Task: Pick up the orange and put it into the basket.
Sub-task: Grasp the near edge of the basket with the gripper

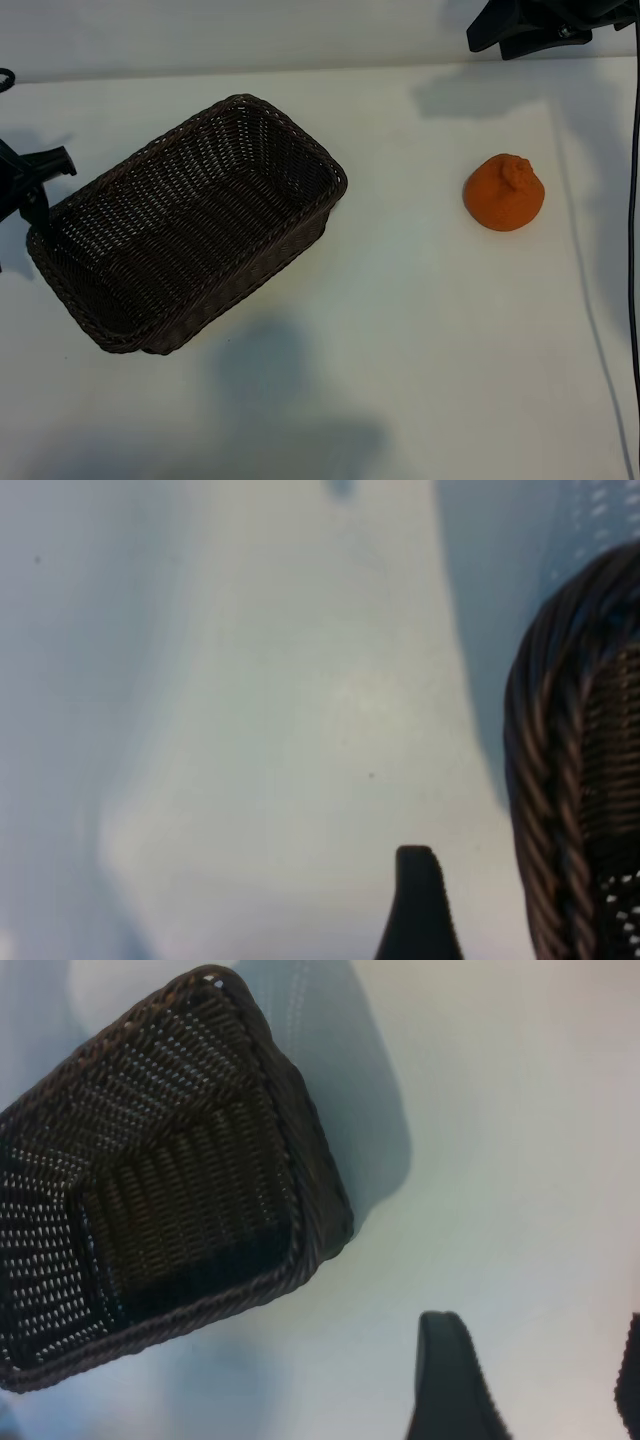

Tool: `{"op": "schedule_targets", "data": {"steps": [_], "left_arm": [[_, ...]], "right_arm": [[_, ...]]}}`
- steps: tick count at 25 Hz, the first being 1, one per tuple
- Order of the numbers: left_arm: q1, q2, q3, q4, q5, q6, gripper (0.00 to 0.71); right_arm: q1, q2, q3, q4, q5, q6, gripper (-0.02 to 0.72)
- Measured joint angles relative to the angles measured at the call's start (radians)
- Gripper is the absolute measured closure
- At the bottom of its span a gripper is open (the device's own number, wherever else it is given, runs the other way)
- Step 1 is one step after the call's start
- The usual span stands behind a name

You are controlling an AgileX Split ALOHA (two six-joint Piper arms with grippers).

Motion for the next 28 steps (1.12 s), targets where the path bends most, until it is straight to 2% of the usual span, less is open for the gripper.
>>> {"op": "schedule_targets", "data": {"steps": [28], "left_arm": [[0.0, 0.006, 0.0, 0.01, -0.031, -0.024, 0.15]], "right_arm": [[0.0, 0.0, 0.0, 0.0, 0.002, 0.0, 0.295]]}}
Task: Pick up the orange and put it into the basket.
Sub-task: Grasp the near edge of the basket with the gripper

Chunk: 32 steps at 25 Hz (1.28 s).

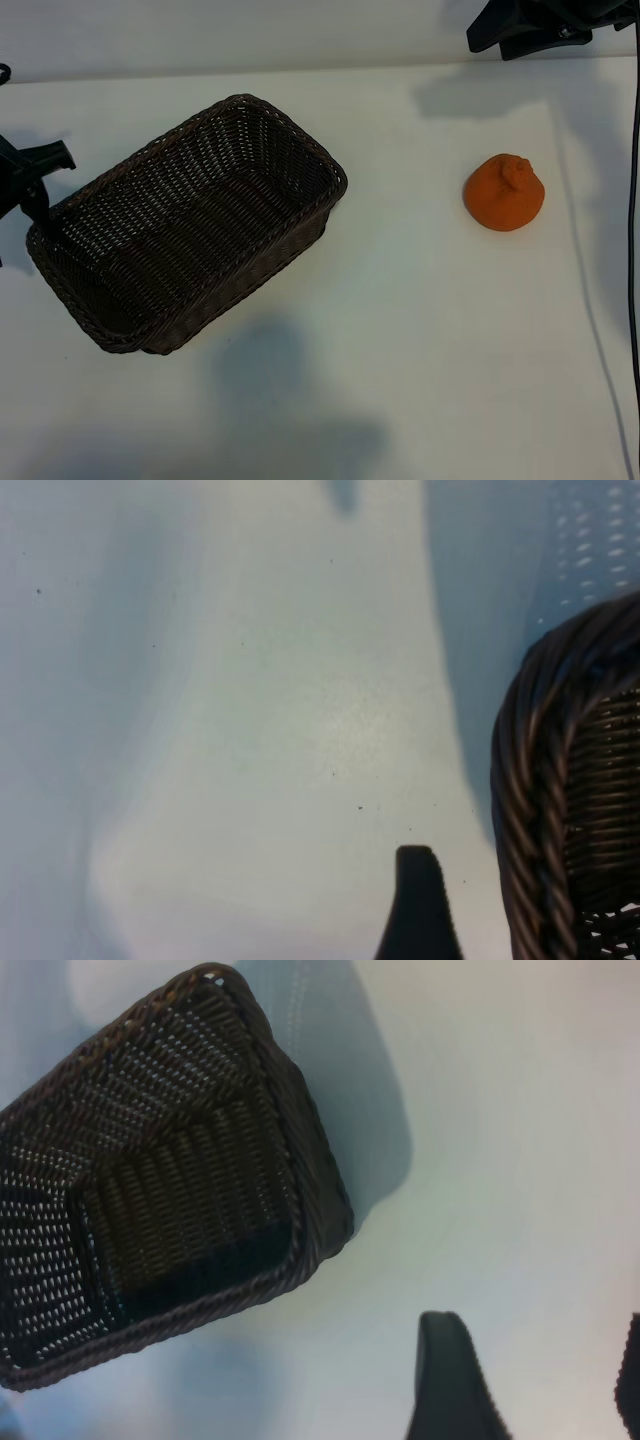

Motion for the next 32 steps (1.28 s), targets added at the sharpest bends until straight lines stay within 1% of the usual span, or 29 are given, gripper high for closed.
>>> {"op": "schedule_targets", "data": {"steps": [5, 15, 19, 23, 28, 30, 32], "left_arm": [[0.0, 0.053, 0.0, -0.006, -0.025, 0.0, 0.15], [0.0, 0.098, 0.008, -0.003, -0.051, 0.001, 0.15], [0.0, 0.103, 0.054, -0.006, -0.107, 0.005, 0.15], [0.0, 0.103, 0.118, -0.041, -0.181, 0.043, 0.15], [0.0, 0.103, 0.128, -0.053, -0.192, 0.05, 0.153], [0.0, 0.103, 0.141, -0.054, -0.208, 0.052, 0.189], [0.0, 0.111, 0.155, -0.066, -0.23, 0.049, 0.287]], "right_arm": [[0.0, 0.0, 0.0, 0.0, 0.0, 0.0, 0.295], [0.0, 0.0, 0.0, 0.0, -0.001, 0.0, 0.295], [0.0, 0.0, 0.0, 0.0, -0.001, 0.0, 0.295], [0.0, 0.0, 0.0, 0.0, -0.001, 0.0, 0.295], [0.0, 0.0, 0.0, 0.0, -0.002, 0.0, 0.295], [0.0, 0.0, 0.0, 0.0, -0.002, 0.0, 0.295], [0.0, 0.0, 0.0, 0.0, -0.003, 0.0, 0.295]]}}
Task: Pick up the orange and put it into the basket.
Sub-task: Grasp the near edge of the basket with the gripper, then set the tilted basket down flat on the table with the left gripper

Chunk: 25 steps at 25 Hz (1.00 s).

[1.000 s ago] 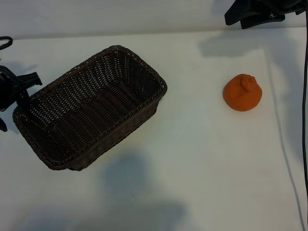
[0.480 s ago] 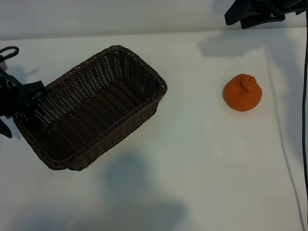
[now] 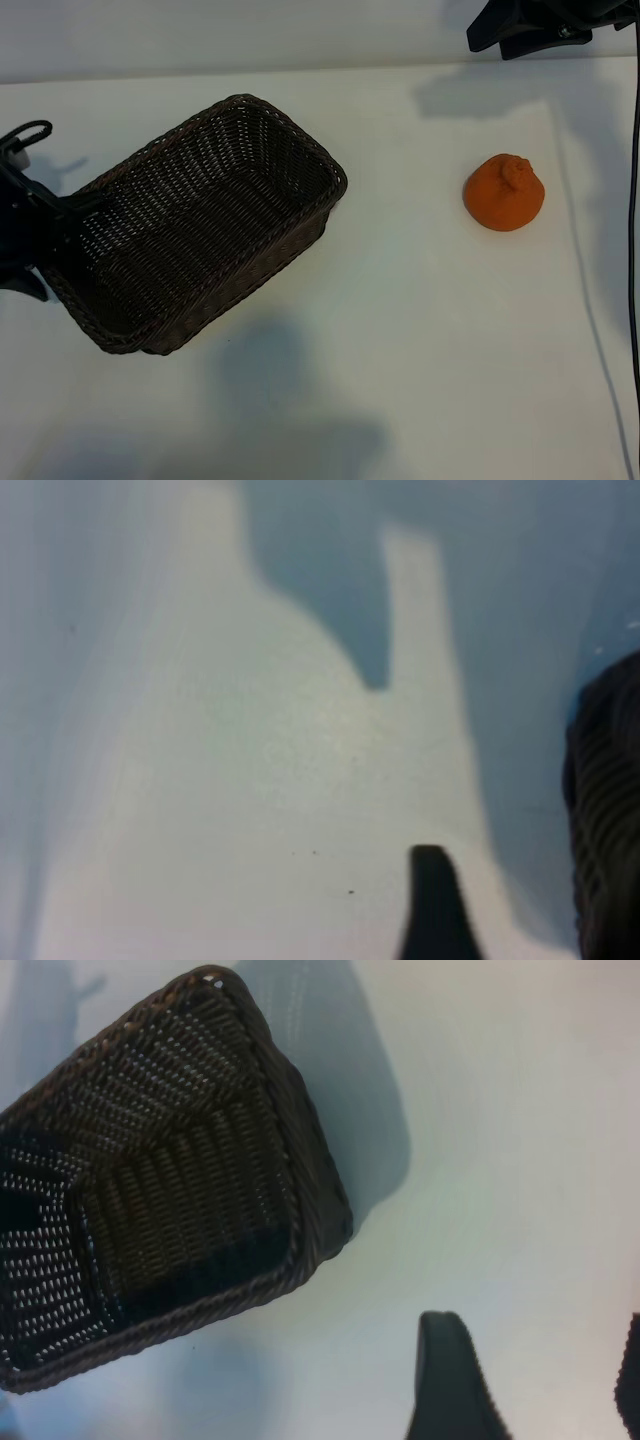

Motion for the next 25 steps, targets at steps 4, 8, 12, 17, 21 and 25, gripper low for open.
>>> {"op": "schedule_targets", "data": {"steps": [4, 8, 12, 17, 21, 25], "left_arm": [[0.007, 0.018, 0.002, -0.054, -0.033, 0.007, 0.435], [0.01, 0.022, 0.002, -0.093, -0.043, 0.055, 0.447], [0.01, 0.023, -0.001, -0.111, -0.044, 0.072, 0.466], [0.01, 0.036, -0.04, -0.123, -0.006, 0.077, 0.474], [0.009, 0.036, -0.108, -0.129, 0.065, 0.087, 0.512], [0.009, 0.036, -0.194, -0.124, 0.16, 0.115, 0.529]], "right_arm": [[0.0, 0.0, 0.0, 0.0, 0.0, 0.0, 0.295], [0.0, 0.0, 0.0, 0.0, 0.0, 0.0, 0.295], [0.0, 0.0, 0.0, 0.0, -0.001, -0.001, 0.295], [0.0, 0.0, 0.0, 0.0, -0.001, -0.003, 0.295], [0.0, 0.0, 0.0, 0.0, -0.001, -0.004, 0.295], [0.0, 0.0, 0.0, 0.0, -0.001, -0.004, 0.295]]}}
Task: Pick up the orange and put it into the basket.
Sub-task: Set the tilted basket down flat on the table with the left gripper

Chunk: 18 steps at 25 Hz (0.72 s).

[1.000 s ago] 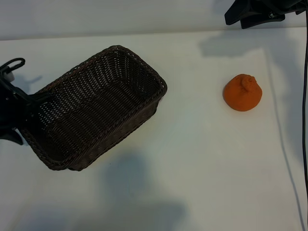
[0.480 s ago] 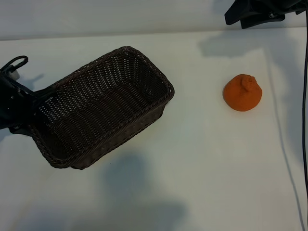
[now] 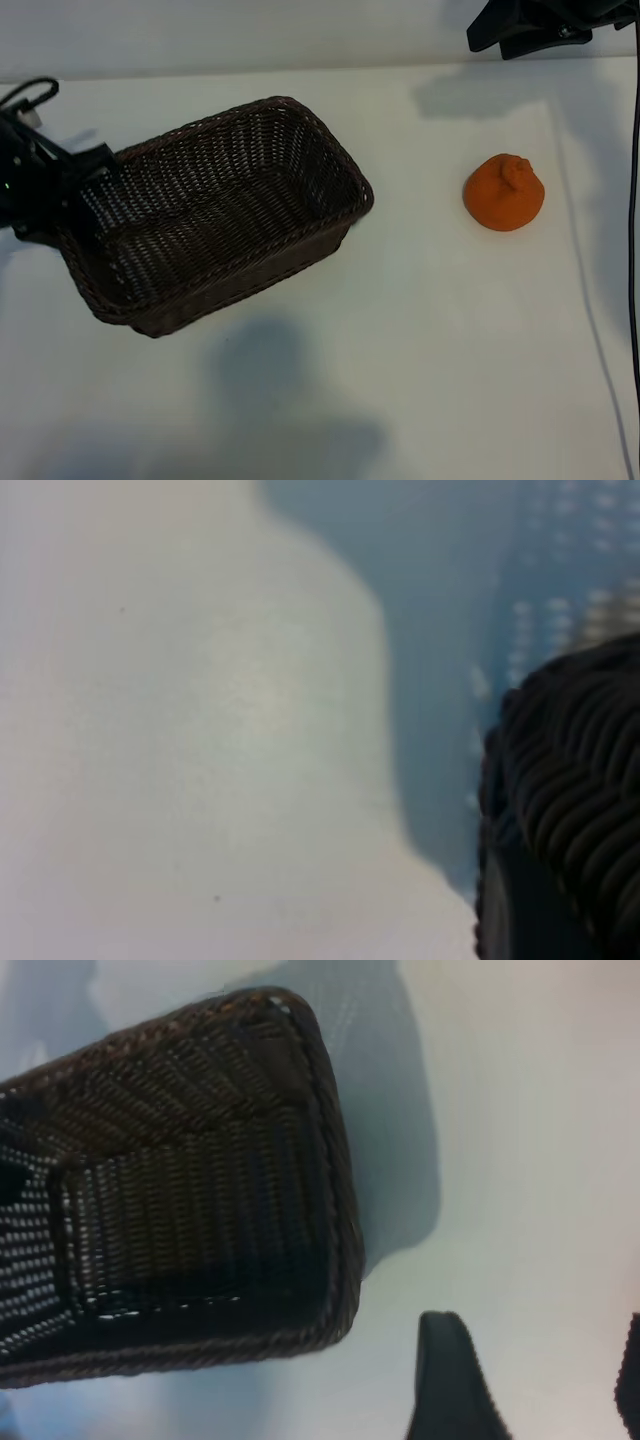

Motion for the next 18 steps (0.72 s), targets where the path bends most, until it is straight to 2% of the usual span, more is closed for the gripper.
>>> {"op": "schedule_targets", "data": {"steps": [8, 12, 18], "left_arm": [[0.0, 0.001, -0.16, 0.039, 0.161, 0.103, 0.534], [0.0, 0.001, -0.21, 0.043, 0.161, 0.142, 0.535], [0.0, 0.001, -0.225, 0.043, 0.161, 0.17, 0.535]], "right_arm": [[0.0, 0.0, 0.0, 0.0, 0.0, 0.0, 0.295], [0.0, 0.0, 0.0, 0.0, -0.001, 0.0, 0.295], [0.0, 0.0, 0.0, 0.0, -0.001, 0.0, 0.295]]}}
